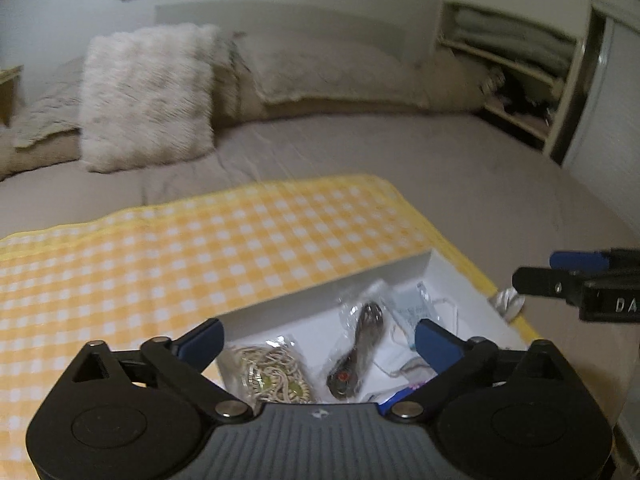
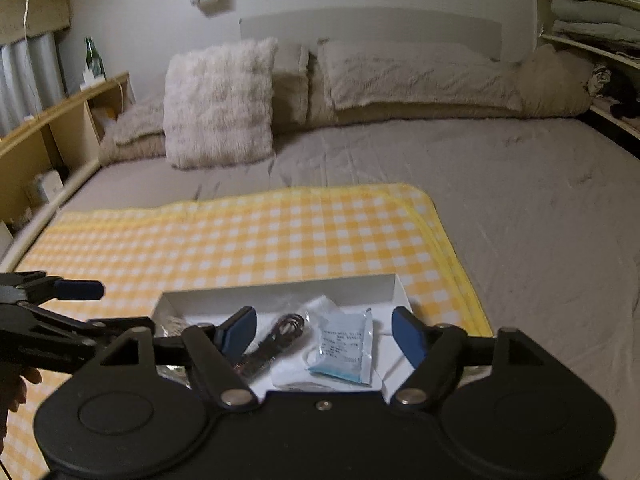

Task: Organize soft objects

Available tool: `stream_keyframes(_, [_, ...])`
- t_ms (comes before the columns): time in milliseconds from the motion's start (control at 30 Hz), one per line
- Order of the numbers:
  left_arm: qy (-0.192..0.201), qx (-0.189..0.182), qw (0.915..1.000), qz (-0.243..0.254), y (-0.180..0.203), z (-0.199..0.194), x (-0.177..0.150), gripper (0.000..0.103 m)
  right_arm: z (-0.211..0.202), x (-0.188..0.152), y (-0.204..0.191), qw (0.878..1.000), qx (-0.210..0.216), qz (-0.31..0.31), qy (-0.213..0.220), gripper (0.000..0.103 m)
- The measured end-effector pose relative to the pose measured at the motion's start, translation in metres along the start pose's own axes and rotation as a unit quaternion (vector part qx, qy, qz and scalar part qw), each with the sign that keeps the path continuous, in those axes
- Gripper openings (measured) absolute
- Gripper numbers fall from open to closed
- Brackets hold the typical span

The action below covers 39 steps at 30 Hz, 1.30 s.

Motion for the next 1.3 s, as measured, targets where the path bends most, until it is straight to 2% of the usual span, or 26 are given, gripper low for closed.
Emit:
stream_keyframes(100, [0.022, 0.006, 0.9996, -0.016, -0.004, -0.023, 0.001, 0.103, -0.015, 0.001, -0.006, 1.000, -0.003, -0.006, 0.022, 0.082])
stream_keyframes(267, [0.050, 0.023, 0.9979, -0.035, -0.007, -0.060, -0.003, 0.103, -0.036, 0.003, -0.019, 0.998, 0.005, -0.013, 0.055, 0.098])
stream_keyframes(367, [0.066, 0.025, 0.9968, -0.037, -0.004, -0.079, -0.009, 0.103, -0.049, 0.002, -0.026, 0.997, 0.008, -0.016, 0.072, 0.103])
stream_keyframes(467, [0.086, 0.029, 0.9951, -0.040, -0.005, -0.099, -0.017, 0.103, -0.061, -0.003, -0.032, 0.996, 0.011, -0.019, 0.085, 0.103])
stream_keyframes(667, [0.116, 0.070, 0.9895, -0.051, -0.009, -0.132, -0.042, 0.103, -0.082, -0.018, -0.042, 0.994, 0.016, -0.028, 0.105, 0.103])
stream_keyframes(1000, [0.123, 0.083, 0.9875, -0.053, -0.007, -0.155, -0.082, 0.103, -0.110, -0.053, -0.057, 0.992, 0.017, -0.045, 0.119, 0.103])
stream_keyframes(1133, [0.122, 0.077, 0.9878, -0.058, -0.007, -0.159, -0.094, 0.103, -0.116, -0.069, -0.061, 0.992, 0.013, -0.053, 0.116, 0.103])
stream_keyframes(1300, [0.125, 0.095, 0.9863, -0.050, -0.004, -0.163, -0.104, 0.103, -0.122, -0.084, -0.066, 0.991, 0.014, -0.056, 0.119, 0.103])
Point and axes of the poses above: each gripper's, at about its wrist camera, not at the fingertips, and z roughly the way its jaws point, y to its right, x to its top, the point moved 5 cm from there along z, roughly the way its jaws point, and after that the axes turned 7 degrees about -y, right-handed, at the moved point
